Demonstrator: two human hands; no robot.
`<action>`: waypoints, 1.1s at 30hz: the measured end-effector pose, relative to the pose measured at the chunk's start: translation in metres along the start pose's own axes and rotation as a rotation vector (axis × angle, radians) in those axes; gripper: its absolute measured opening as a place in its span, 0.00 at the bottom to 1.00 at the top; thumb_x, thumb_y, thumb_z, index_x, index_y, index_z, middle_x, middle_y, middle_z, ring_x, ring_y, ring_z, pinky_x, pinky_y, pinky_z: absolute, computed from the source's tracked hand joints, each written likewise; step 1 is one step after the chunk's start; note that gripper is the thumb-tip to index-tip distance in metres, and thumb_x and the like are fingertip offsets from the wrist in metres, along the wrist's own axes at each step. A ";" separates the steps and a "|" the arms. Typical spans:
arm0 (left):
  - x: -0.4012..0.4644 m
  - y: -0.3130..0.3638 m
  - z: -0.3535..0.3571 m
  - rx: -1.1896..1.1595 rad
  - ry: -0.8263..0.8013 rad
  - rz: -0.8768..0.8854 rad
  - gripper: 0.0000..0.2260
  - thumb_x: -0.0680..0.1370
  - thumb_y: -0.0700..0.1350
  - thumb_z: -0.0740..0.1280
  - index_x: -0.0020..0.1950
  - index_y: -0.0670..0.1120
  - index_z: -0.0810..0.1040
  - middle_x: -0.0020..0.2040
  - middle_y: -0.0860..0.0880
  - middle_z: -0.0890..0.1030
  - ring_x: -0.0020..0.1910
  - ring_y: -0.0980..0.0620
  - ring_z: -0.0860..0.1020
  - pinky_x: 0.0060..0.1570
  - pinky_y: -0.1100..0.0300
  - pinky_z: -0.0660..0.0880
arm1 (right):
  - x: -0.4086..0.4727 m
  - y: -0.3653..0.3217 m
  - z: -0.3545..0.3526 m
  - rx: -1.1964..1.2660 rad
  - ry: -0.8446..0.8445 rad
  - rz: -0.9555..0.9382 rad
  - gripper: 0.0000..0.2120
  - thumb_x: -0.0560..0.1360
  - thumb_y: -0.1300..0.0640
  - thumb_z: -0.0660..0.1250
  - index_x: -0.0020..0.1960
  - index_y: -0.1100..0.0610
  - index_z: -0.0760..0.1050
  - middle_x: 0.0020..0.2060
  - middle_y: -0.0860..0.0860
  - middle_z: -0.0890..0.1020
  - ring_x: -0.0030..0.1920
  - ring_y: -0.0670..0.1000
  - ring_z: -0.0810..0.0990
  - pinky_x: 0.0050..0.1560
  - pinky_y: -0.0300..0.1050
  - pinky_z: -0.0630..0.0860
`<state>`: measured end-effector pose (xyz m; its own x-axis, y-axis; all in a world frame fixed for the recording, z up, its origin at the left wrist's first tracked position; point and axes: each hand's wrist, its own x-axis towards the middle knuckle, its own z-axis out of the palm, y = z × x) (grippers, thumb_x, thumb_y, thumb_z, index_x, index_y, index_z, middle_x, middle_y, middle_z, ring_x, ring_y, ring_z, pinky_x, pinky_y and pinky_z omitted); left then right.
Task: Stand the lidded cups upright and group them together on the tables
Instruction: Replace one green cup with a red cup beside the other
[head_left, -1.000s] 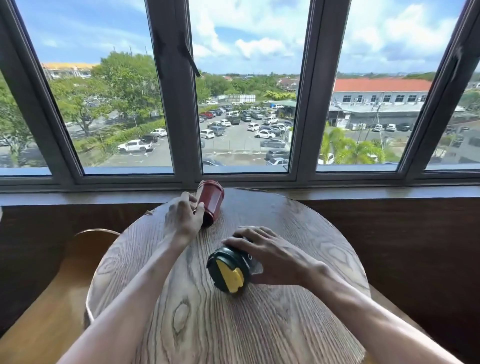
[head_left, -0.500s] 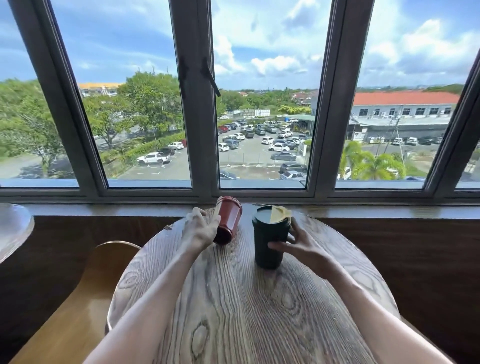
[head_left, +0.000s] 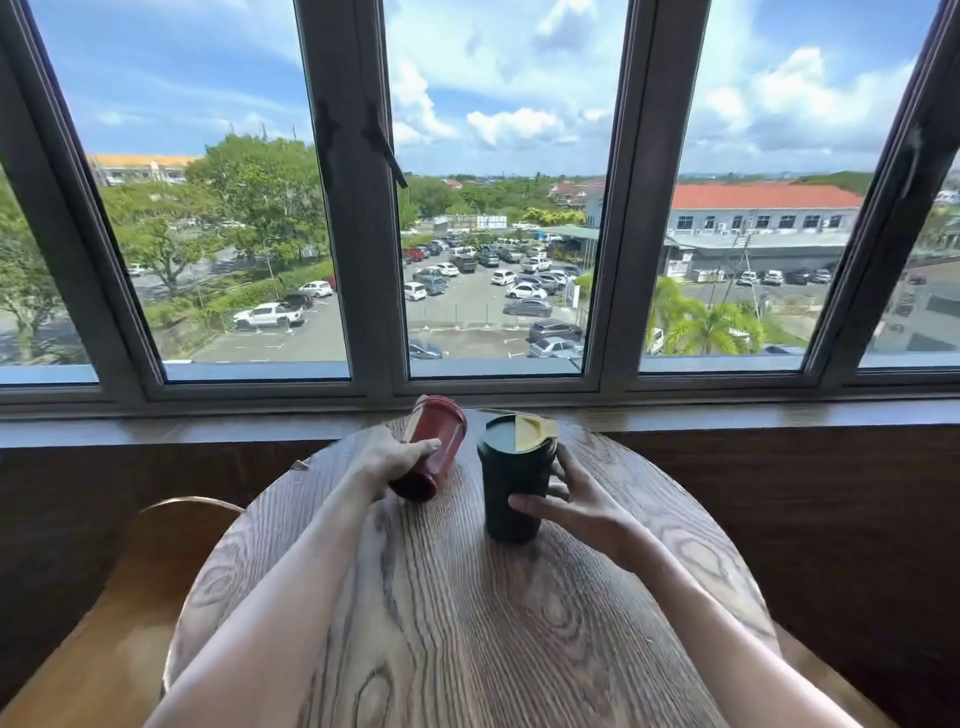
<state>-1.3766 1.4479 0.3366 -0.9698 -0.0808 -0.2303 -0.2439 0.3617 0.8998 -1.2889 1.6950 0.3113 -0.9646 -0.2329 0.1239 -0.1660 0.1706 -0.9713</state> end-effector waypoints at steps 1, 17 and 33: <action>-0.010 -0.002 0.000 -0.082 -0.050 0.048 0.18 0.73 0.48 0.73 0.56 0.40 0.74 0.44 0.43 0.82 0.42 0.47 0.81 0.45 0.55 0.79 | -0.001 0.000 0.001 -0.007 0.010 -0.005 0.32 0.67 0.52 0.78 0.65 0.42 0.66 0.64 0.49 0.77 0.61 0.50 0.79 0.60 0.50 0.78; -0.058 -0.052 0.004 -0.121 -0.117 0.486 0.31 0.68 0.35 0.76 0.65 0.48 0.63 0.54 0.54 0.76 0.53 0.59 0.77 0.43 0.70 0.78 | -0.002 0.008 0.036 -0.034 0.274 -0.027 0.40 0.65 0.58 0.80 0.66 0.50 0.57 0.57 0.50 0.76 0.53 0.46 0.80 0.40 0.38 0.81; -0.053 -0.055 0.002 -0.155 -0.259 0.449 0.30 0.72 0.33 0.72 0.66 0.51 0.62 0.60 0.49 0.76 0.56 0.57 0.78 0.43 0.69 0.77 | -0.001 0.012 0.039 -0.134 0.265 0.039 0.39 0.60 0.45 0.80 0.62 0.41 0.59 0.59 0.47 0.78 0.58 0.51 0.80 0.58 0.56 0.79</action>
<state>-1.3122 1.4338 0.2988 -0.9494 0.2887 0.1237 0.1767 0.1654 0.9703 -1.2822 1.6595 0.2916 -0.9877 0.0312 0.1534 -0.1368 0.3037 -0.9429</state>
